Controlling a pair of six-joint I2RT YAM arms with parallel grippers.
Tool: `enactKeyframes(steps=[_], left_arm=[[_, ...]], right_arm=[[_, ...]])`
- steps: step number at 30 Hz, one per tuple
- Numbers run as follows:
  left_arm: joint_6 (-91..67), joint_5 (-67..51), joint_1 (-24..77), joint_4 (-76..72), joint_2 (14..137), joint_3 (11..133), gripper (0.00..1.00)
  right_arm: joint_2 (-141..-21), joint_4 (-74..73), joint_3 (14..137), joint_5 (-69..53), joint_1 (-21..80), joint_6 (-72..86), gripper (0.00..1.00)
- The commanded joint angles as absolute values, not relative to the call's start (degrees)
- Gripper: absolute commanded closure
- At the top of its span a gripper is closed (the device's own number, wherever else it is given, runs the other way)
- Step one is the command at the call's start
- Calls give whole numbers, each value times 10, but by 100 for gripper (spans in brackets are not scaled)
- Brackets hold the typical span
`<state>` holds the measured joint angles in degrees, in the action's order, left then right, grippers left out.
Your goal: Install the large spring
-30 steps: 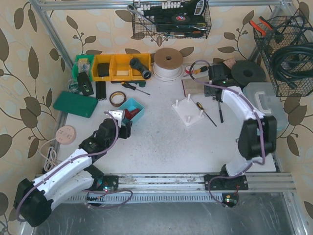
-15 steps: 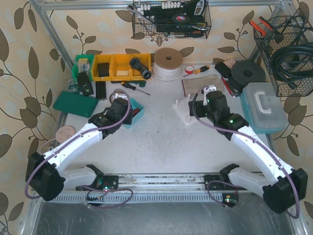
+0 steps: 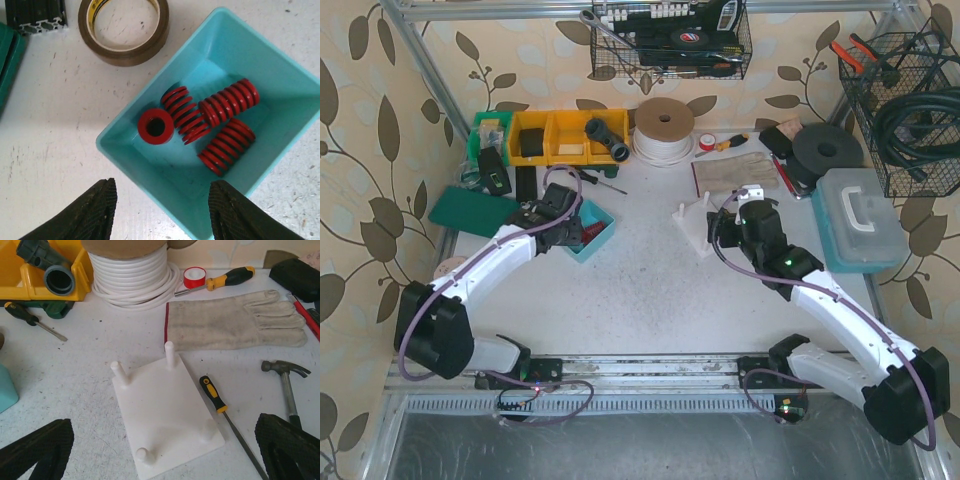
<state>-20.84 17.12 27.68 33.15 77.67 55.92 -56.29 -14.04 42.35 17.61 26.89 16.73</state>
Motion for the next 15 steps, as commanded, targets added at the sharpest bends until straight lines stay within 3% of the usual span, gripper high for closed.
enactKeyframes(steps=[1, 15], left_arm=[[-189, 156, 271, 334, 787, 601, 46], [-202, 180, 264, 358, 904, 642, 49]], right_arm=[[-565, -118, 417, 183, 276, 172, 2], [-563, -120, 419, 187, 279, 163, 2]])
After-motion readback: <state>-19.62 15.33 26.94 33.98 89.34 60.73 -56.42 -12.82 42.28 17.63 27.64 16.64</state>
